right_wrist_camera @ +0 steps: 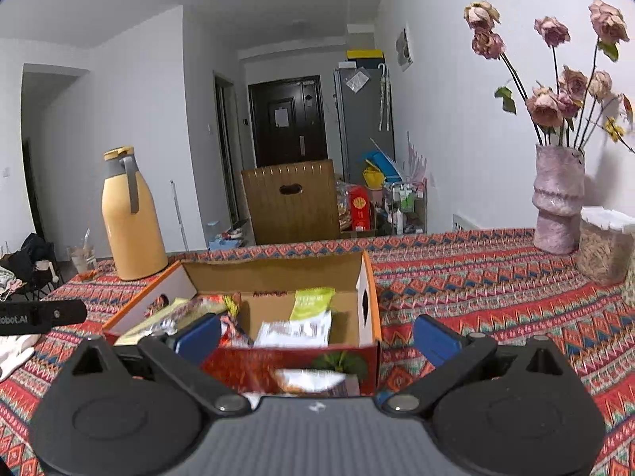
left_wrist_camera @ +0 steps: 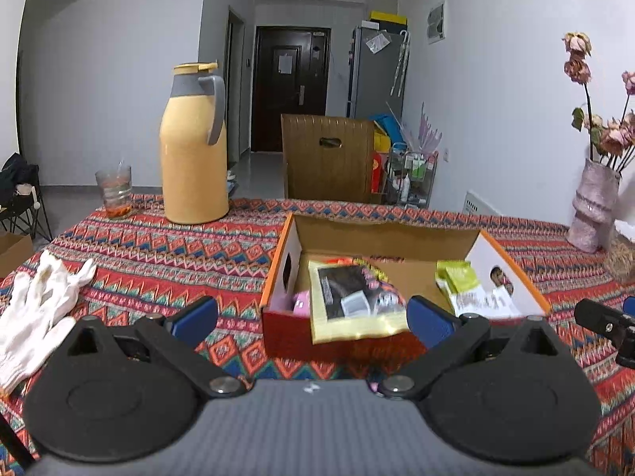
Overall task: Organize snacks
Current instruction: 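Withdraw both tools from the box back toward the snack pile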
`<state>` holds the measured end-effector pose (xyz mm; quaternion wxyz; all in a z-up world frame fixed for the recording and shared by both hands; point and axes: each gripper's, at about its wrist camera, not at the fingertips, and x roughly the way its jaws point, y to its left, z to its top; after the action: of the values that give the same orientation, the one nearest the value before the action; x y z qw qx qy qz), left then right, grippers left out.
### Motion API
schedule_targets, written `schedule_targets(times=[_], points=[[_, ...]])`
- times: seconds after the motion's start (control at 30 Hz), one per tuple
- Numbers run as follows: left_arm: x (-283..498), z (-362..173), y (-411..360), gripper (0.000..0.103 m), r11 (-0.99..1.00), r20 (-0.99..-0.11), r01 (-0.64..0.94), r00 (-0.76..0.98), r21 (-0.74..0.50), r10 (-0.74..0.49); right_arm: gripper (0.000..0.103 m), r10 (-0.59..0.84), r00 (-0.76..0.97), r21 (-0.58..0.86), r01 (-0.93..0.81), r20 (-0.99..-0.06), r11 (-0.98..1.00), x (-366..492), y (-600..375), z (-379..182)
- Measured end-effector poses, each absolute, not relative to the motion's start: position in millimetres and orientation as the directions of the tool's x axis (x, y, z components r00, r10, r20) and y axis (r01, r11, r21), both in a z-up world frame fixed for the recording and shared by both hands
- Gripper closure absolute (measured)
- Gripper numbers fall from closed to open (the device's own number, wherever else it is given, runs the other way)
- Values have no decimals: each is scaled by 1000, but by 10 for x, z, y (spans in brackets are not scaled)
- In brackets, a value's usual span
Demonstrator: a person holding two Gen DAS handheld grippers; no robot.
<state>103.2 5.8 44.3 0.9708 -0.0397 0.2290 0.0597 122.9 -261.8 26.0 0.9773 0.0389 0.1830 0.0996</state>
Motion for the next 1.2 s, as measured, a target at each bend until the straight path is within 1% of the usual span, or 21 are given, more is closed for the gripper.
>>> schedule_targets(times=[0.17,0.7,0.97,1.2], points=[[887,291,81,0,992,-481,-123,872,-38,90,0,213,900,123,-179,-381,976,1085,-2626,130],[471,-265,232,0,994,-535,-96,843,-50,54,0,207,860,124,-169,-466,978,655,-2678,-296],[431,-368,243,0,995,-516,-83,855,-59,41,0,209,838,135,-162,-504,977,604,-2641,-432],[447,-410,224,0,995,-522,-79,852,-60,36,0,212,828,133,-167,-518,977,600,-2576,-484]])
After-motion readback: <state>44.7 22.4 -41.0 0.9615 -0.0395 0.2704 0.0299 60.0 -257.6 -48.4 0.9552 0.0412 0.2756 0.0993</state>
